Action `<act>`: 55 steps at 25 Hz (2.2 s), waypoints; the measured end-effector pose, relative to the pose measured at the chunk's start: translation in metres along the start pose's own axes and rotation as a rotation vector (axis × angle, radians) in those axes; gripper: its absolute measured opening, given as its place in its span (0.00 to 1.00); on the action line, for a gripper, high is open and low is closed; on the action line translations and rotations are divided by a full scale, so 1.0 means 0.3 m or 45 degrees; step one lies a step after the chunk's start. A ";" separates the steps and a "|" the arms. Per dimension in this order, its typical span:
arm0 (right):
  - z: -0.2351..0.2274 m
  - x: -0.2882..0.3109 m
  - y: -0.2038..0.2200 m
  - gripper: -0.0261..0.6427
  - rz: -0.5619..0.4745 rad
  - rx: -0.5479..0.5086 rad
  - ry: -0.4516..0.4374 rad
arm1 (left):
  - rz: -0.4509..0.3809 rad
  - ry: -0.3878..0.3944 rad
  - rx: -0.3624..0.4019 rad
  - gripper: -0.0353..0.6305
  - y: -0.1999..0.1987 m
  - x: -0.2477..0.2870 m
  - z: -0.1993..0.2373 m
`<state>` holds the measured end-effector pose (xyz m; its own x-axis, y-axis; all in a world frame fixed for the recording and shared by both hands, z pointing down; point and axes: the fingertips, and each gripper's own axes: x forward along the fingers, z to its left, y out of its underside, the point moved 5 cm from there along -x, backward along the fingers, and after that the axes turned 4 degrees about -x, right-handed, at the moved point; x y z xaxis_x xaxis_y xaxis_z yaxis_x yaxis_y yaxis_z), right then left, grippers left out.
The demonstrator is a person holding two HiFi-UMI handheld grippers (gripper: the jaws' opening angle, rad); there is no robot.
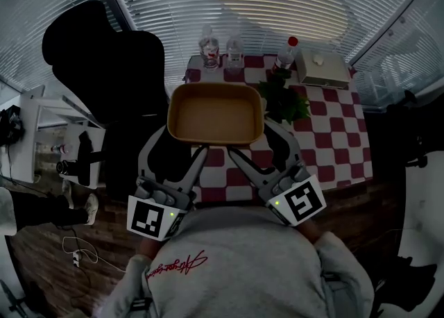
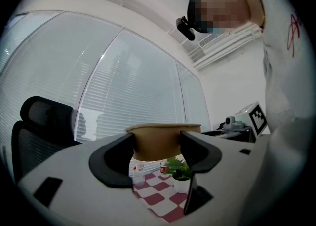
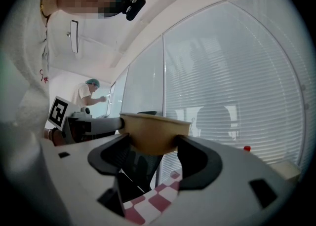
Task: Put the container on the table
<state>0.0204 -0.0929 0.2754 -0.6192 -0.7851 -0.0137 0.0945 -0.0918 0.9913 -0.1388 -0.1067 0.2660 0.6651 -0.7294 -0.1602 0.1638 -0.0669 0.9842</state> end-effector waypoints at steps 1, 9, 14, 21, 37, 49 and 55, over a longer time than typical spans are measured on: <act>-0.001 0.003 0.002 0.50 0.001 0.000 0.003 | -0.006 0.000 0.005 0.51 0.000 0.002 0.006; -0.011 0.004 0.011 0.50 0.012 -0.017 0.011 | -0.022 -0.001 -0.005 0.51 0.008 0.011 0.013; -0.025 -0.010 0.006 0.50 -0.005 -0.035 -0.006 | -0.003 -0.009 -0.002 0.51 0.011 0.017 -0.015; -0.043 -0.026 -0.006 0.50 0.013 -0.051 -0.067 | -0.025 -0.064 0.012 0.51 -0.006 0.014 -0.049; -0.099 -0.024 0.025 0.50 0.025 -0.040 -0.119 | -0.011 -0.129 0.014 0.51 0.032 0.052 -0.065; -0.099 -0.015 0.055 0.50 0.047 -0.038 -0.152 | 0.024 -0.149 0.033 0.51 0.055 0.048 -0.063; -0.092 -0.019 0.074 0.49 0.056 -0.030 -0.161 | 0.049 -0.158 0.028 0.51 0.072 0.038 -0.071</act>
<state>0.0474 -0.1073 0.2939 -0.7074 -0.7052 0.0479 0.1413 -0.0747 0.9871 -0.1121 -0.1020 0.2839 0.5752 -0.8102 -0.1132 0.1228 -0.0513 0.9911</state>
